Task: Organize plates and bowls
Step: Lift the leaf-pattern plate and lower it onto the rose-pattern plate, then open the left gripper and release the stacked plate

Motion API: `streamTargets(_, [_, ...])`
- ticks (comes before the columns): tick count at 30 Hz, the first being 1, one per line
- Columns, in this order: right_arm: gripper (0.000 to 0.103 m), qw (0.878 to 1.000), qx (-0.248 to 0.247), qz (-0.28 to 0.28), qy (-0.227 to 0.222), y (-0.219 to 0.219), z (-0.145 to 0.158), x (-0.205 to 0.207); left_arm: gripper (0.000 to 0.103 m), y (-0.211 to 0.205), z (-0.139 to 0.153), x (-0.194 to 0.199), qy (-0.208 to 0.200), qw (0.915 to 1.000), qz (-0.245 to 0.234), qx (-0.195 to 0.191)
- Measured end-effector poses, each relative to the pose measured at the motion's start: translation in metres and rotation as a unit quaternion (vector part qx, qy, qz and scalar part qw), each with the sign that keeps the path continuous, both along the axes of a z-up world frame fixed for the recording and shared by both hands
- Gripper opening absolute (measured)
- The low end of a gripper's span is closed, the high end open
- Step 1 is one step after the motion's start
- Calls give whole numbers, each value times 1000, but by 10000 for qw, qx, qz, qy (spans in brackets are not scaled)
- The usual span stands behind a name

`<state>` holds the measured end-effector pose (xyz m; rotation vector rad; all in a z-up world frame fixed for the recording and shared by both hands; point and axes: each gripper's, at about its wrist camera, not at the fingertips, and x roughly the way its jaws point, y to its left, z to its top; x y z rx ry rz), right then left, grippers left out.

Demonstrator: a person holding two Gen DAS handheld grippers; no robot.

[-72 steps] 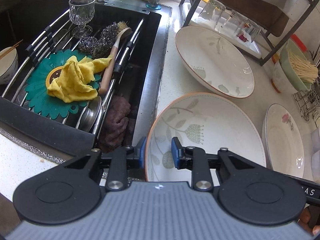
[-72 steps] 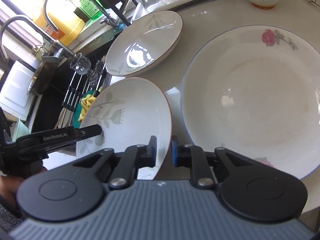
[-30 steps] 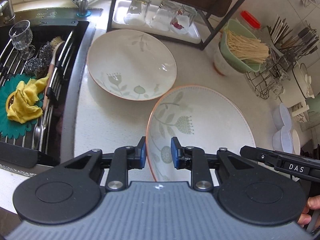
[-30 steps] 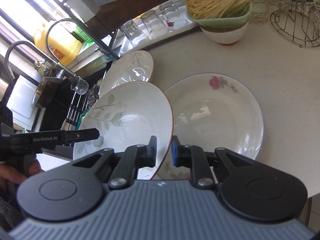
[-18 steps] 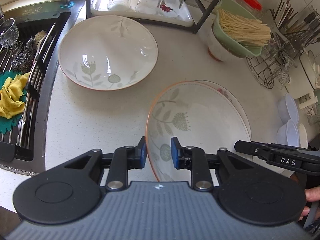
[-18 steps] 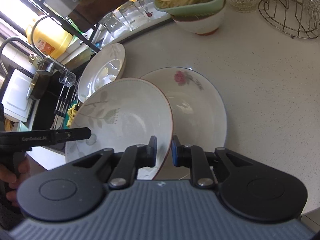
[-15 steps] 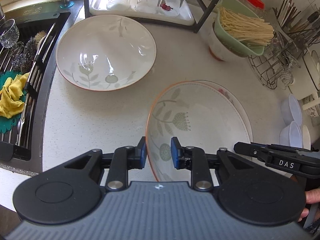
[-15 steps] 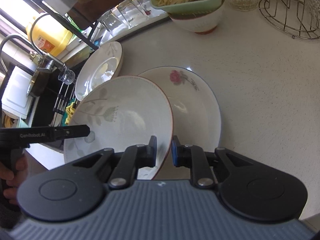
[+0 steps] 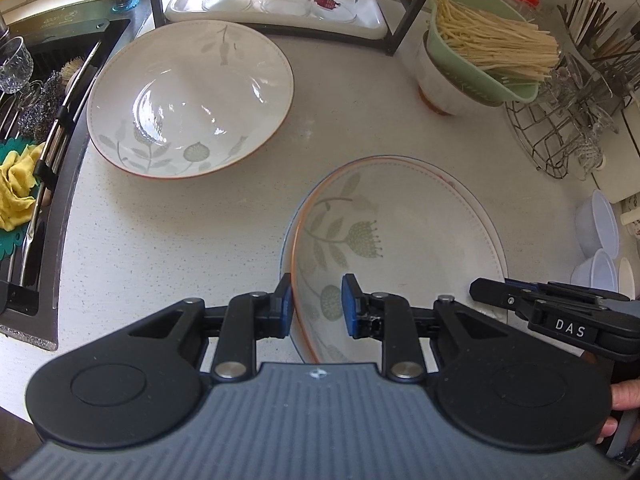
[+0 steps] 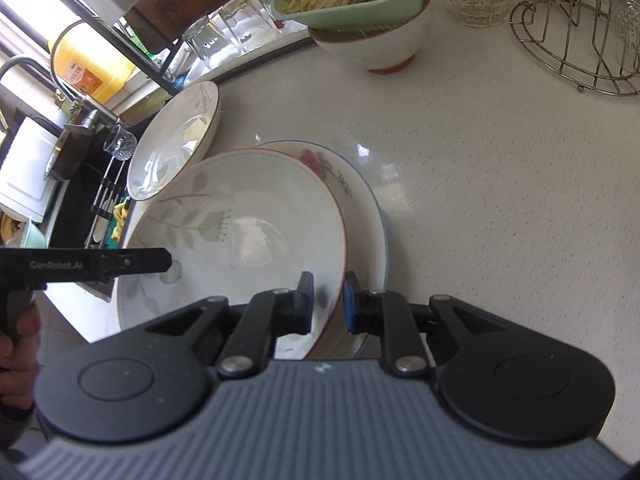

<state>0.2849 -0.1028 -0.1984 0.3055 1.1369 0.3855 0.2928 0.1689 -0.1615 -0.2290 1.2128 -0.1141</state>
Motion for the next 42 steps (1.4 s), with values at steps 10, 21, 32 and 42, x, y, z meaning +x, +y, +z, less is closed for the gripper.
streamTargets(10, [18,9997,-234,56,-95,5,-1,0,28,-4,-6,6,31,9999,81,134])
streamTargets(21, [18,9995,-282,-113,-118,7,-2,3,30,-2,-7,9,180,9992,348,11])
streamTargets(32, [18,9985,-421,-100,-334,8,6,3,43,3,3,-9,119,9978,646,49])
streamTargets(42, [18,9968,-442,-140,-654,-1,22,7,45,-1,34,-24,-441,9947,924,66])
